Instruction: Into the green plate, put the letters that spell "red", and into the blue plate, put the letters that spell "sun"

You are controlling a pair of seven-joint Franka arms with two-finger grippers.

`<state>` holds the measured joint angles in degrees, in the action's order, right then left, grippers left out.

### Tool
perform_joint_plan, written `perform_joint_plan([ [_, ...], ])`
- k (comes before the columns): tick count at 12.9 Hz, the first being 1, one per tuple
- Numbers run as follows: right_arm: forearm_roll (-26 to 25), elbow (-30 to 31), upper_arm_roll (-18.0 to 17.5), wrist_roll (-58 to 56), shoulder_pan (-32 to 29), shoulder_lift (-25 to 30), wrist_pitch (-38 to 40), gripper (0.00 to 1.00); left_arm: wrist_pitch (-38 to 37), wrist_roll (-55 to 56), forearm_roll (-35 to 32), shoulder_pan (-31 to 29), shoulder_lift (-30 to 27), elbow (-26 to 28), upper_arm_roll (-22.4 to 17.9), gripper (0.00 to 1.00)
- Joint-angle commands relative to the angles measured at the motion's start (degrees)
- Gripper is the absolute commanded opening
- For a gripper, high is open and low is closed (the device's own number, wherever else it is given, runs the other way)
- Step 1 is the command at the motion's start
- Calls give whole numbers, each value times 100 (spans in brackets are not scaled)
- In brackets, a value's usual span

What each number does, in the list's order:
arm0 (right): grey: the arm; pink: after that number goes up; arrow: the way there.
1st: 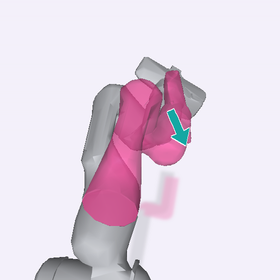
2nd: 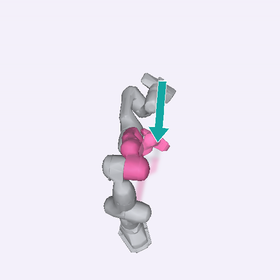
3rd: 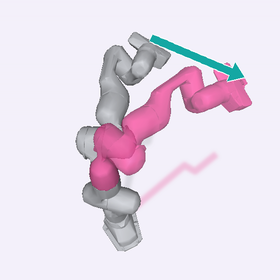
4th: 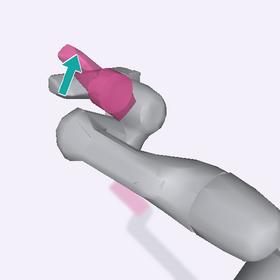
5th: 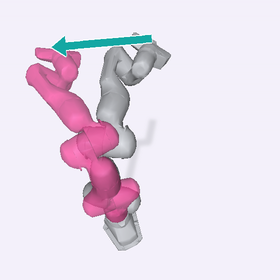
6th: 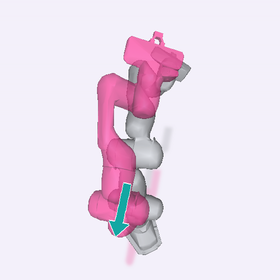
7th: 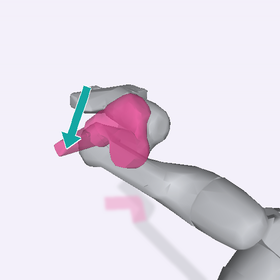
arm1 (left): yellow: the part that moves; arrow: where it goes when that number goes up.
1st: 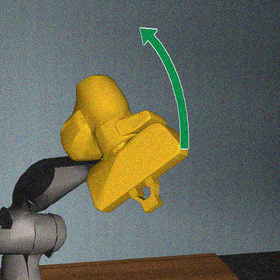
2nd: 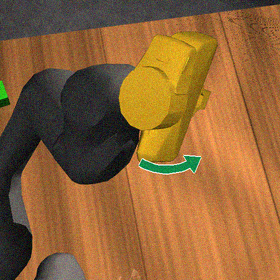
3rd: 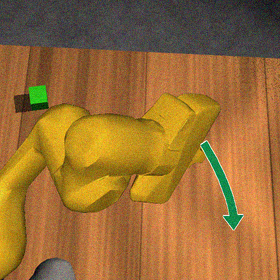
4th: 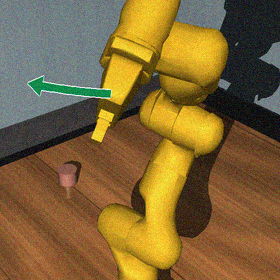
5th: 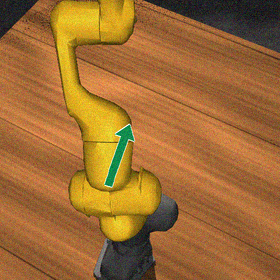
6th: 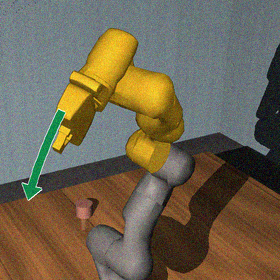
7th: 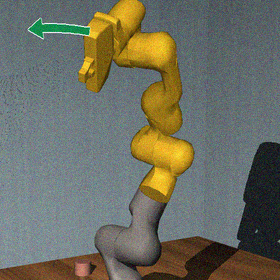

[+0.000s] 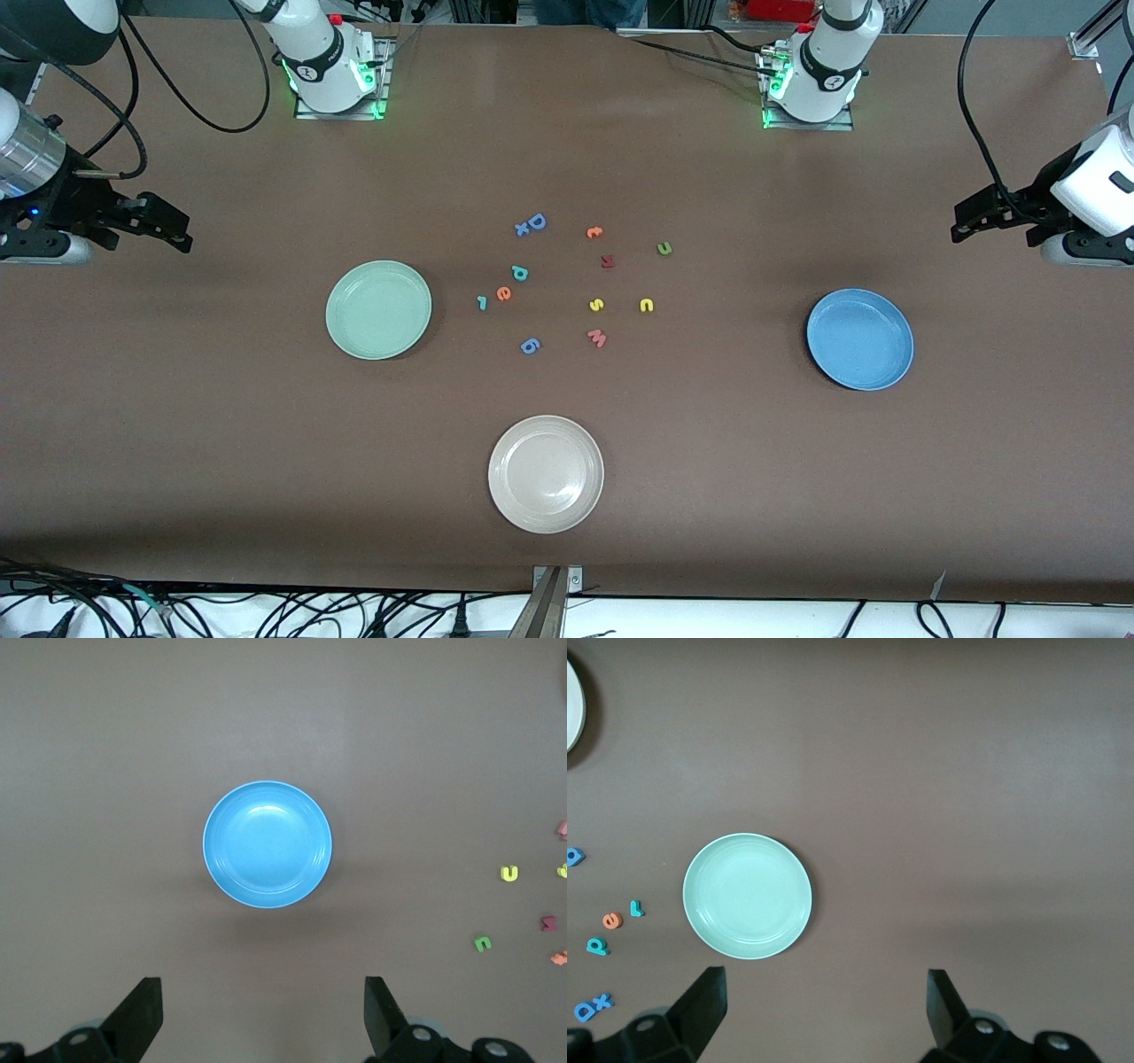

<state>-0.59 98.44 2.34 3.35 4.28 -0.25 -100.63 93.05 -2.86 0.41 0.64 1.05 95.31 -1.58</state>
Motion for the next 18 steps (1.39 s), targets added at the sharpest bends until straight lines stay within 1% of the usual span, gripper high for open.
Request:
perform_joint_plan([
  [1,95,-97,-40,-89,-59,-28,-1,100,82,48,3,-2,52,-21,-9,100],
  [18,95,-97,-49,-80,-59,-19,34,100,161,13,11,-38,132,5,-9,100],
])
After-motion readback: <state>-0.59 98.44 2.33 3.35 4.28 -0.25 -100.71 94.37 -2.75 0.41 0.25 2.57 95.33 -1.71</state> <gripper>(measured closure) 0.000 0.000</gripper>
